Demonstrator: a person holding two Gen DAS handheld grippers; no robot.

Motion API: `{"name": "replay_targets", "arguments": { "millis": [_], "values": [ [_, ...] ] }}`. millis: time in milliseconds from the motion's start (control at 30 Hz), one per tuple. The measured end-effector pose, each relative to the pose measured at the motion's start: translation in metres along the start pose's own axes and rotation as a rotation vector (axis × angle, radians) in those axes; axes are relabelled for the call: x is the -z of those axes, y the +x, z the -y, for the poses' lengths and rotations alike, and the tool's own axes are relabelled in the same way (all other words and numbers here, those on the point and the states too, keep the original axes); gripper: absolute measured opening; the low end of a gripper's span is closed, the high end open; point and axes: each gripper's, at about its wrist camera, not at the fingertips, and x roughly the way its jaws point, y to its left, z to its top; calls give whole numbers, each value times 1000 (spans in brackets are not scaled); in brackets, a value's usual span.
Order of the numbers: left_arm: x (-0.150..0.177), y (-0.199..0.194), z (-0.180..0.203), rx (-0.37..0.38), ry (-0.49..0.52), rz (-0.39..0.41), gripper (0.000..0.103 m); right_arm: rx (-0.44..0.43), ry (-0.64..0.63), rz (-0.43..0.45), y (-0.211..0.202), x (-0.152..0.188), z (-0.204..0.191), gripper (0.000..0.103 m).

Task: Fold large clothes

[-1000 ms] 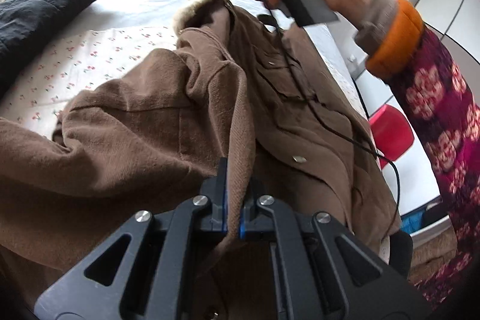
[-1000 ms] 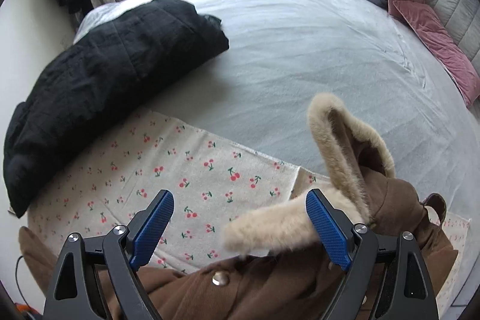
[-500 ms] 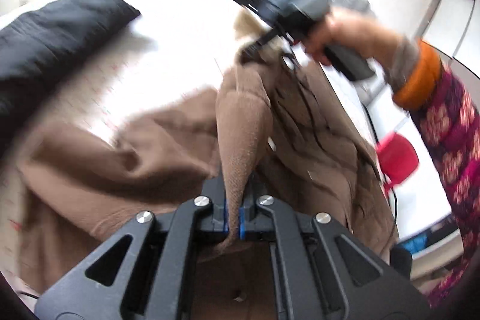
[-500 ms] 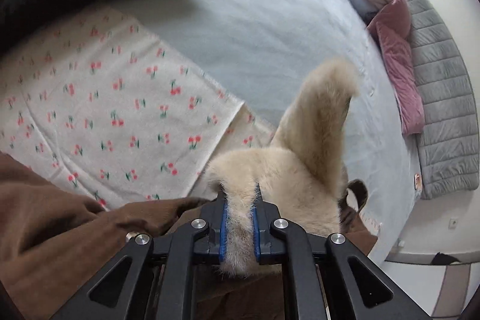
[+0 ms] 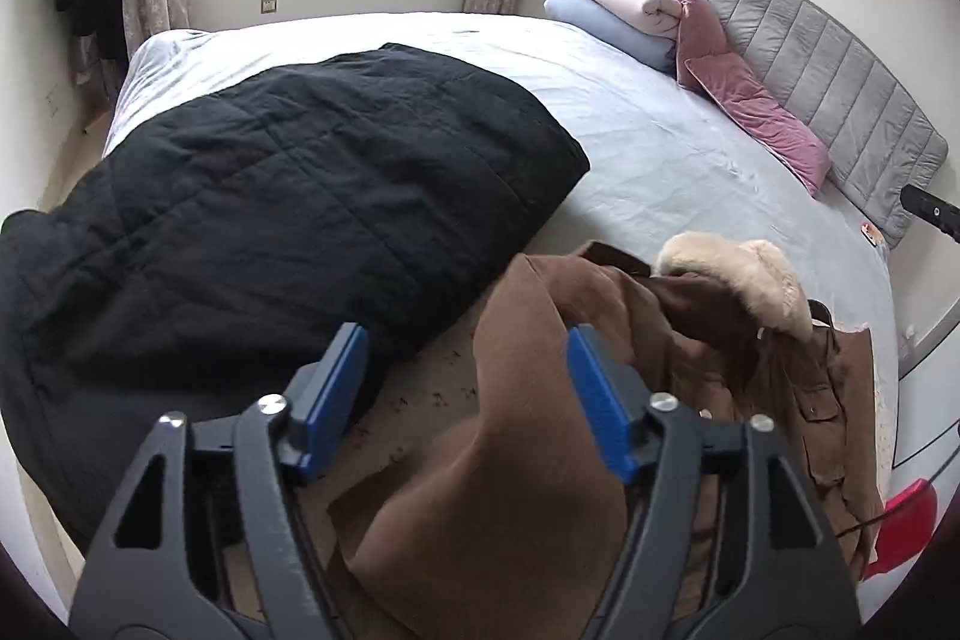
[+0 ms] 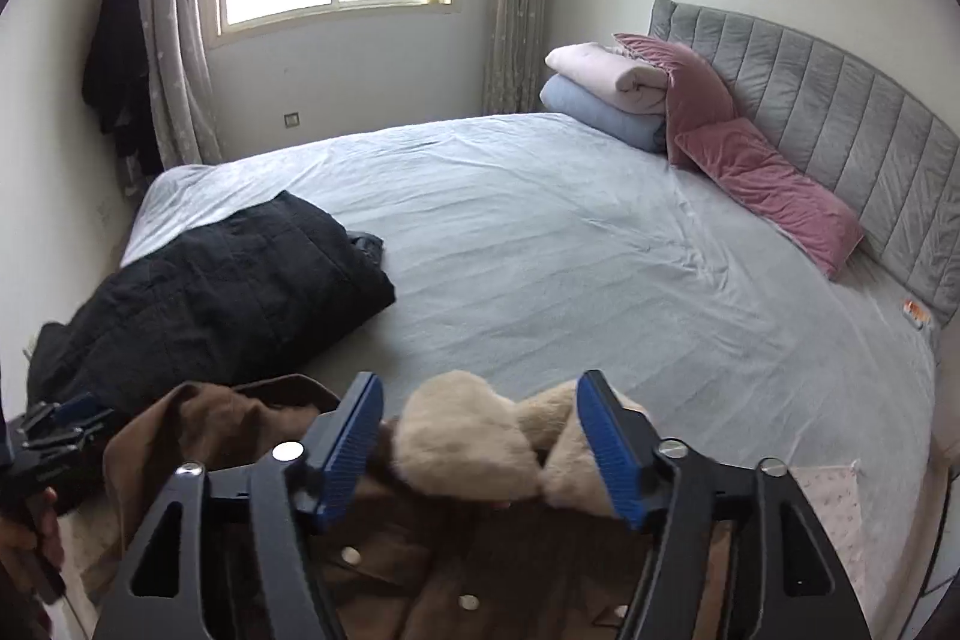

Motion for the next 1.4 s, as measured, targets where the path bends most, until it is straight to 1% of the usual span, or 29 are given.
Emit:
{"name": "replay_targets", "arguments": {
  "millis": [33,67,100,133,167,200,233,333,433,500,600,767,833,900,933,967,1000,1033,1067,1100,1167,1233,1267,1300,1333,1400],
  "values": [
    [6,0,3,-4,22,-7,78,39,-38,-15,-2,8,9,77],
    [12,-1,8,-7,43,-16,78,71,-61,-39,1,22,26,78],
    [18,2,10,-15,64,-38,80,108,-78,-74,3,33,40,77],
    [25,6,12,-23,81,-65,80,145,-79,-103,3,47,56,77],
    [38,-3,19,-22,97,-83,81,180,-69,-137,5,60,76,78],
    [44,-3,23,-20,119,-101,81,204,-51,-170,8,74,94,78],
    [54,-7,30,-27,137,-109,81,225,-15,-205,11,89,116,78],
    [60,-6,42,-32,174,-136,82,247,94,-334,22,138,172,78],
    [77,-3,51,4,176,-199,82,280,97,-438,20,191,201,78],
    [88,-2,55,7,196,-227,82,273,105,-485,11,225,215,78],
    [104,-2,61,-11,244,-249,82,246,150,-551,-3,269,242,78],
    [124,2,63,-13,257,-312,82,228,286,-663,-16,331,283,78],
    [130,5,63,-18,261,-328,82,213,357,-697,-18,353,298,78],
    [135,10,61,-31,256,-351,82,181,419,-745,-16,377,304,78],
    [137,12,60,-37,252,-362,82,158,441,-755,-15,387,304,74],
    [138,15,59,-39,244,-373,82,150,438,-744,-16,393,301,68],
    [139,16,58,-38,232,-381,82,167,393,-726,-18,394,295,61],
    [138,17,56,-36,217,-387,82,169,344,-716,-21,393,288,29],
    [138,18,55,-34,205,-391,82,149,318,-715,-24,390,282,4],
    [136,18,53,-32,193,-396,82,159,295,-725,-27,387,277,4],
    [135,16,52,-36,183,-395,82,235,204,-732,-33,376,268,3],
    [132,11,52,-43,183,-394,82,362,138,-698,-46,355,270,2],
    [130,9,53,-45,186,-392,82,436,132,-672,-54,340,278,2],
    [128,6,53,-47,189,-390,82,521,123,-644,-63,323,288,2],
    [126,3,54,-48,192,-388,82,626,92,-613,-71,305,297,2],
    [121,0,55,-50,196,-383,82,875,8,-562,-87,271,314,2]
  ]
}}
